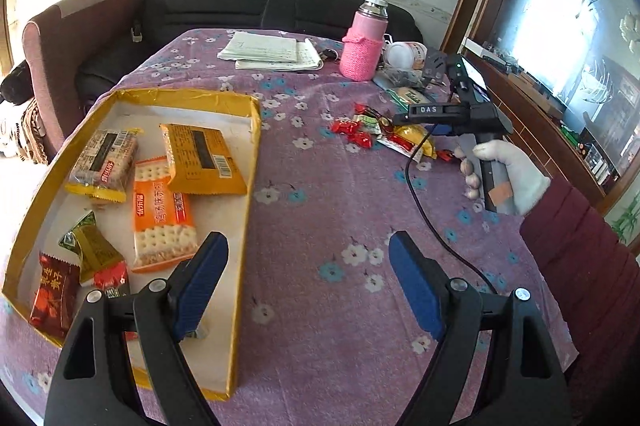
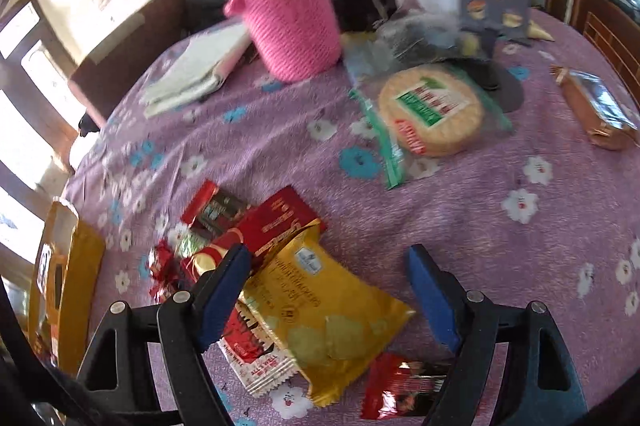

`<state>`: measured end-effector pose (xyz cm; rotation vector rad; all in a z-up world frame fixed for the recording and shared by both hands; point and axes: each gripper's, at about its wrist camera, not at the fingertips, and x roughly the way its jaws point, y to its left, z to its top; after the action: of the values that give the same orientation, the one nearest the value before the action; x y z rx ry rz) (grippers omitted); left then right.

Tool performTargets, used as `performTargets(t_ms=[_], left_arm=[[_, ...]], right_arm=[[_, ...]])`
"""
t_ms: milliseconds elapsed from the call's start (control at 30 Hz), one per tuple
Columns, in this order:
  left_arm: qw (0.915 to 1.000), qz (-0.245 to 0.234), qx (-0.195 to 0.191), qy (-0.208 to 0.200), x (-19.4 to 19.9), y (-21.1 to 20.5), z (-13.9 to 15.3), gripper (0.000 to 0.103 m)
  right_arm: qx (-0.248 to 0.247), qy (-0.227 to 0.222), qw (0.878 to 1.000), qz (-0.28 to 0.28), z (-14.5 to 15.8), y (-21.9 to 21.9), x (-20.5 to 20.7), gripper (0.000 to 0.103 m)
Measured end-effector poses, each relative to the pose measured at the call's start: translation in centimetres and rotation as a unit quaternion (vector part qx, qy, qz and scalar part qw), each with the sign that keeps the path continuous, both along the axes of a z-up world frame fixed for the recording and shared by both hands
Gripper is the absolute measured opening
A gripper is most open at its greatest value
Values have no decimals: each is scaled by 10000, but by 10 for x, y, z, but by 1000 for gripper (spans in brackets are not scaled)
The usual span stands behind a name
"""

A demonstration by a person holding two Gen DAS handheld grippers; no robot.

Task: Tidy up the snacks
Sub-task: 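Grasp the yellow cracker bag with right tool while left tool grasps small red candy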

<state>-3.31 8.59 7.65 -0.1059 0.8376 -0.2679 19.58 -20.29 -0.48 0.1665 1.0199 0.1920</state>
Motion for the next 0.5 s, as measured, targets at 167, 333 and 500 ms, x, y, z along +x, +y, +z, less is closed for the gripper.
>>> performTargets(t_ms=[167,333,500], left_arm=[[9999,30,-96,77,20,0,-3,83],[9997,-149,-163,132,44,-14,2,83],[9983,-378,-146,424,89,-42,-4,83]], right_arm=[[-367,61,9987,349,0,29,-30,72],[-336,-51,9993,185,2,29,-78,57],[406,-523,9972,-352,4,13,-134,56]])
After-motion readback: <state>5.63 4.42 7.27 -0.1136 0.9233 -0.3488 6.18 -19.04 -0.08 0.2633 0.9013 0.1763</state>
